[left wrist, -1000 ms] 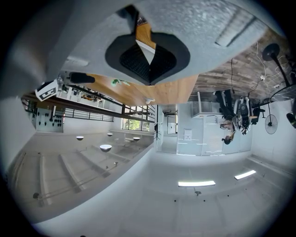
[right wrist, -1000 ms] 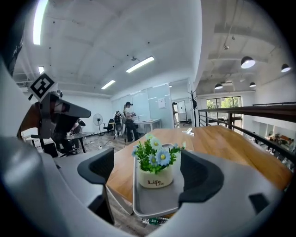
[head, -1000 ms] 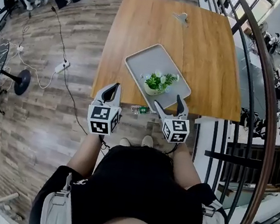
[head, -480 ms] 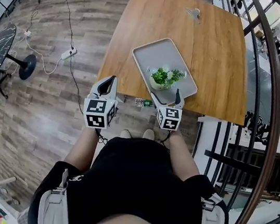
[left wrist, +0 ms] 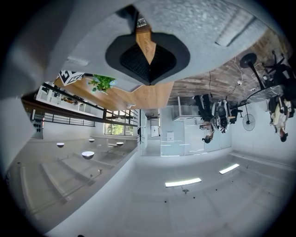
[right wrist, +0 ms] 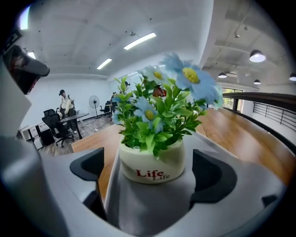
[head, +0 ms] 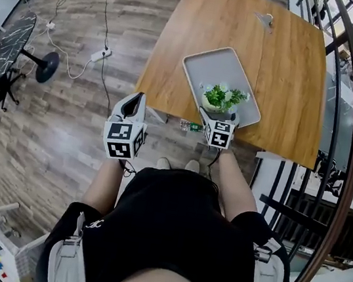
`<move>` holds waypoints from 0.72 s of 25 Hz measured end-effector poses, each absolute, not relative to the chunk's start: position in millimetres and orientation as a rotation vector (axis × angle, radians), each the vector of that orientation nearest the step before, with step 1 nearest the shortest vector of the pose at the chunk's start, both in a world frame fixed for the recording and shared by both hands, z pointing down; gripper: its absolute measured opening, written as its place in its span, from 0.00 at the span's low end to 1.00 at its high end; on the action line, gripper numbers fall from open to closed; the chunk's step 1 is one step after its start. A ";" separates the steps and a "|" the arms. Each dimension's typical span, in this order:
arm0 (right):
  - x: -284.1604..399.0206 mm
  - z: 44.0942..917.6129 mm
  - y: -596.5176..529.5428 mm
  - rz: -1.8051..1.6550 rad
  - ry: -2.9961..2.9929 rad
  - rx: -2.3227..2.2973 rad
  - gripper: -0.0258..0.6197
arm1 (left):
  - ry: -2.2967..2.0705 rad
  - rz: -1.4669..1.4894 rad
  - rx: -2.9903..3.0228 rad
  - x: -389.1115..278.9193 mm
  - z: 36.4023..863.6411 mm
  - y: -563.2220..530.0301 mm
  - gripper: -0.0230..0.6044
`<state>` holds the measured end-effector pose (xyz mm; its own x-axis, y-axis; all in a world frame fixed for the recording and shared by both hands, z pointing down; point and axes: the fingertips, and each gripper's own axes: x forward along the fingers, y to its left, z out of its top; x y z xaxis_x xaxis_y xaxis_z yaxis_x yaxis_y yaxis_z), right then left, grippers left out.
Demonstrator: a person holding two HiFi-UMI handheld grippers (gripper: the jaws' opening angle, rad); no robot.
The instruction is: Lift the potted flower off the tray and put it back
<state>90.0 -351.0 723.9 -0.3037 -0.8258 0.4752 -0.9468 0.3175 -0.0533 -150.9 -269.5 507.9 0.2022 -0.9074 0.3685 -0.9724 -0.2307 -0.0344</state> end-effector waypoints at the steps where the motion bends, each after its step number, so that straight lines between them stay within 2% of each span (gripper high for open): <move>1: 90.6 727.4 -354.2 0.461 -2.222 1.575 0.94 | -1.813 0.465 2.257 -153.7 509.4 -268.3 0.06; 18: 85.7 735.9 -404.8 0.449 -2.220 1.580 0.94 | -1.908 0.474 2.155 -186.1 516.5 -268.5 0.06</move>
<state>85.7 -404.8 735.9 -0.2971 -0.8269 0.4775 -0.9474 0.3174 -0.0398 -186.1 -268.5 516.5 0.1030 -0.9182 0.3825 -0.9905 -0.1299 -0.0453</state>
